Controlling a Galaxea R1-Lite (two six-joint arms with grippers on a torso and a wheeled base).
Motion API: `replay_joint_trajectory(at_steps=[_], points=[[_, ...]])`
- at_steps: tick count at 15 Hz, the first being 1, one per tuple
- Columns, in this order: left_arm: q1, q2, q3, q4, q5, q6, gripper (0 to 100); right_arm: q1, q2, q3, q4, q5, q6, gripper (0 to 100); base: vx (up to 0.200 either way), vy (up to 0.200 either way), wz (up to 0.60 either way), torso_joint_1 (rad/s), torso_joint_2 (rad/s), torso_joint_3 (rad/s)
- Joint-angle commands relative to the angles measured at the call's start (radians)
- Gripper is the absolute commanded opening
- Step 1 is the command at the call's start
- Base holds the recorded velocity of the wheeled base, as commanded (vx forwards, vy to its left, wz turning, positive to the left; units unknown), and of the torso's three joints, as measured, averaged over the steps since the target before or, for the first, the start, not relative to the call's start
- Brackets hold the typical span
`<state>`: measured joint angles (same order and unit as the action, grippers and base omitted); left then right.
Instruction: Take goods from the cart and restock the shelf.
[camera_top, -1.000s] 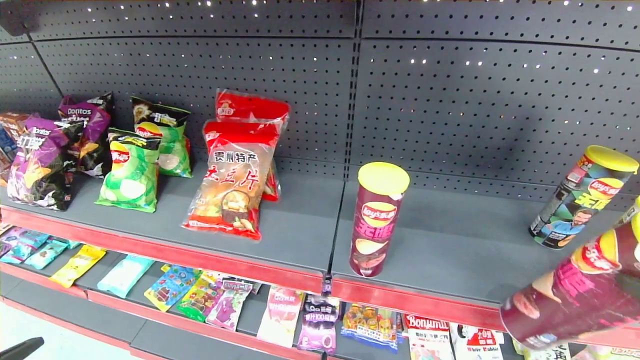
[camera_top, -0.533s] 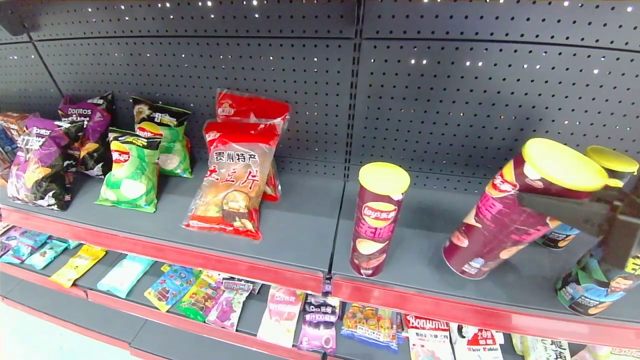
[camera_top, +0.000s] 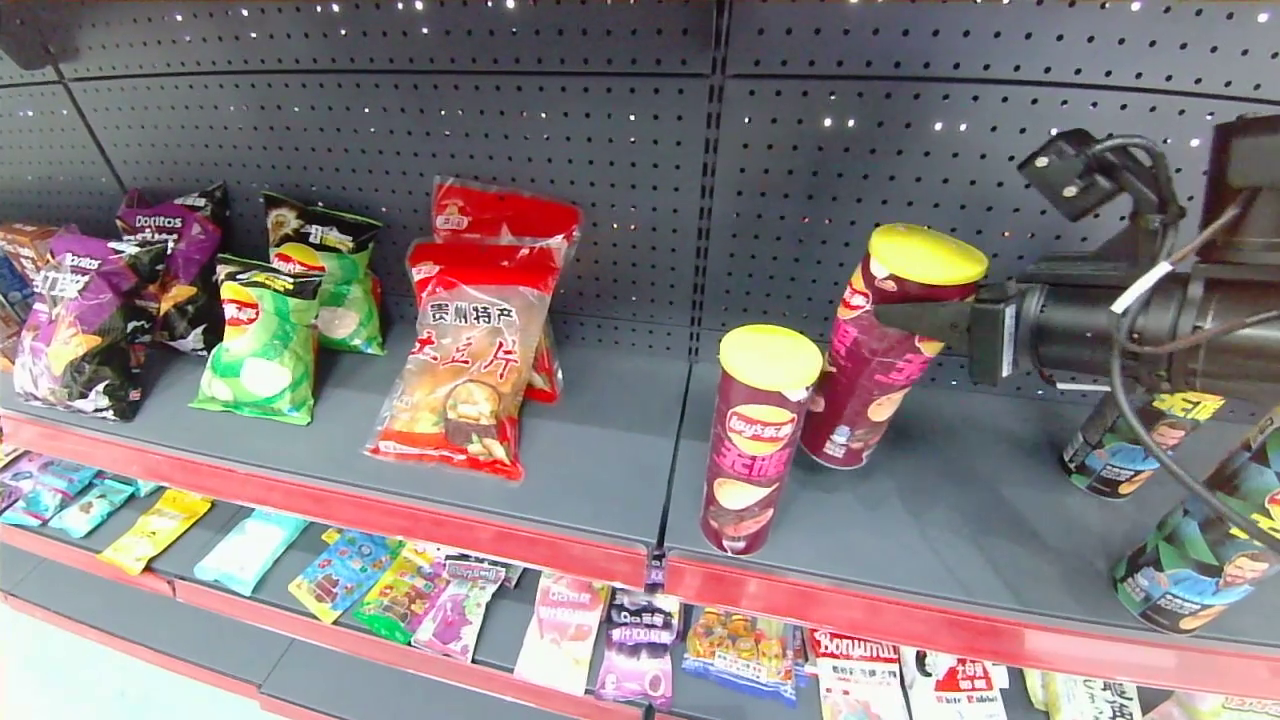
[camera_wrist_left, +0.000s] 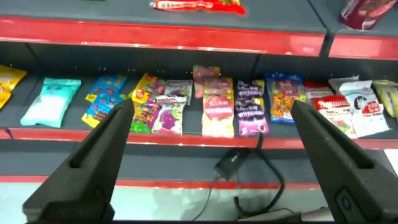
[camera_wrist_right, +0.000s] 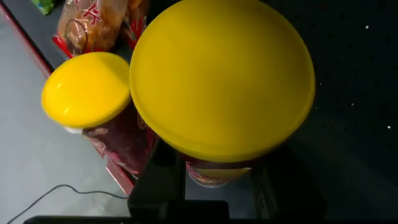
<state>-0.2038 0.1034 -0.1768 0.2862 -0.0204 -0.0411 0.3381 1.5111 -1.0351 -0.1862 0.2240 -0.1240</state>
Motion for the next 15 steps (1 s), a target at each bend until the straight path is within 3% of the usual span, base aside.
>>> replay_joint_trajectory(at_steps=[1, 15], points=[[0.001, -0.002, 0.030, -0.016, -0.010, 0.006, 100, 0.001, 0.107, -0.056, -0.001, 0.000, -0.008, 0, 0.000, 0.000, 0.00, 0.000, 0.00, 0.000], [0.001, -0.002, 0.046, -0.053, -0.016, 0.010, 100, 0.012, 0.256, -0.118, -0.098, 0.005, -0.011, 0, 0.000, 0.000, 0.00, 0.000, 0.00, 0.000]])
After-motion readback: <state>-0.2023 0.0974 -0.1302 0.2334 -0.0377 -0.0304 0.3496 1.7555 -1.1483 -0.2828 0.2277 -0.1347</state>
